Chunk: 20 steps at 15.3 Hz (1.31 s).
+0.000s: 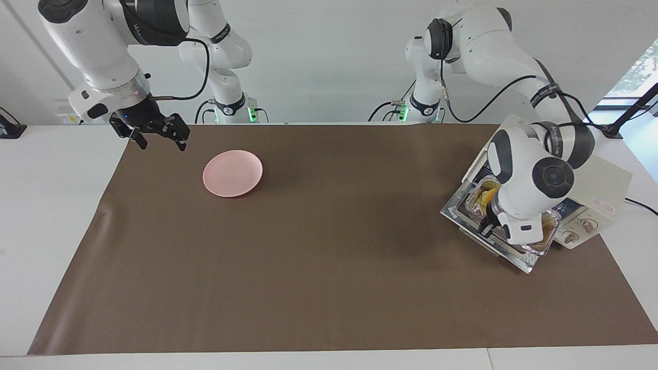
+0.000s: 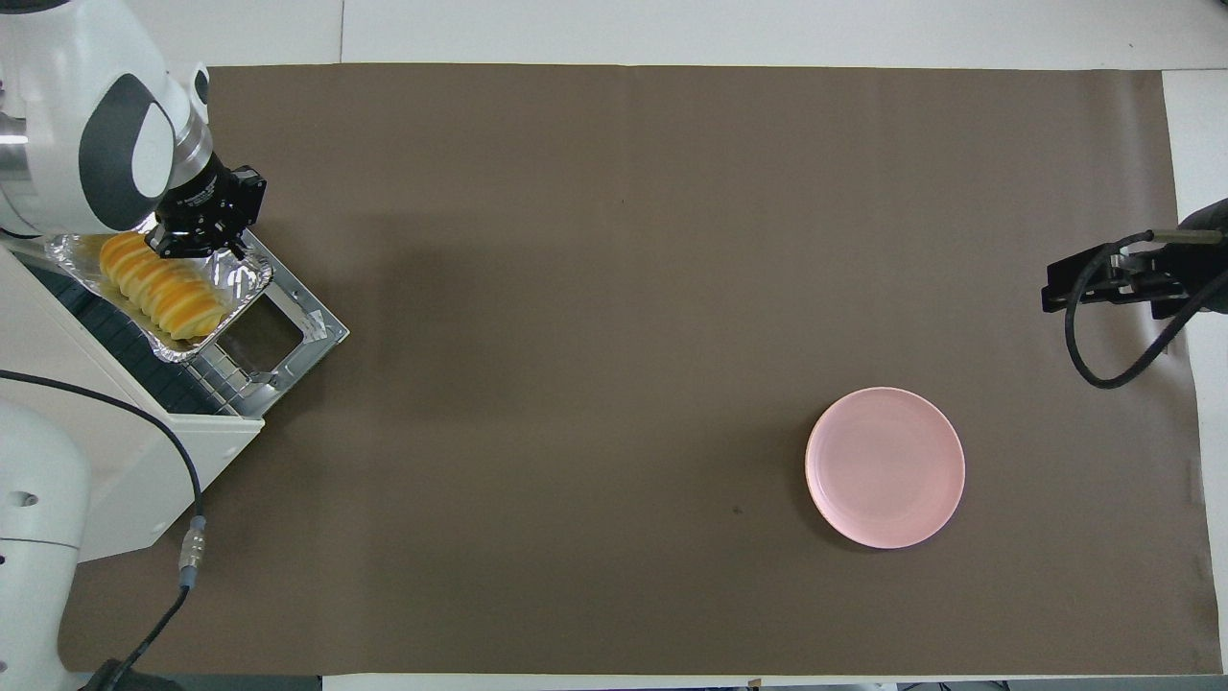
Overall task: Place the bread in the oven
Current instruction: 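Push the foil tray into the toaster oven with the left gripper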
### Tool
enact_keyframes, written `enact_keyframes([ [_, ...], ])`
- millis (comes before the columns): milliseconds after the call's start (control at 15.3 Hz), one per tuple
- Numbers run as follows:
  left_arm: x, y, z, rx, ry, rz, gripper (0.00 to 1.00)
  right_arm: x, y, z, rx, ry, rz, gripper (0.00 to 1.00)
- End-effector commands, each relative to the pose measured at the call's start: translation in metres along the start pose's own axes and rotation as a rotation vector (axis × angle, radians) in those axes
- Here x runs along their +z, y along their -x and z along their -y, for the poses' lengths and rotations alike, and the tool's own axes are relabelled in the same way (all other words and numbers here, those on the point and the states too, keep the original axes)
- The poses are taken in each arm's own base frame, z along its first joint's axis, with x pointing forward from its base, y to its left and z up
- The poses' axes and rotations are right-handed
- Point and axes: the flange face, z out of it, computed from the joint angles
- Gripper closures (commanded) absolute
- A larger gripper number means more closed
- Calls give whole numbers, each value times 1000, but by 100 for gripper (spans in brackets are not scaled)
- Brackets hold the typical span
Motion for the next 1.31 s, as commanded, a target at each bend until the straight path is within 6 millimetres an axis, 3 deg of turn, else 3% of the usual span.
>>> enact_keyframes([
  [0,15,10,29,1,70,25,100,-3,4,-2,-17,11,2,0],
  [196,27,8,39,2,83,25,100,-3,4,-2,-17,11,2,0],
  [653,29,-5,53,-19,76,24,100,-3,4,-2,-17,11,4,0],
  [1241,39,-4,68,-9,22,27,100,-3,4,-2,-17,11,2,0],
])
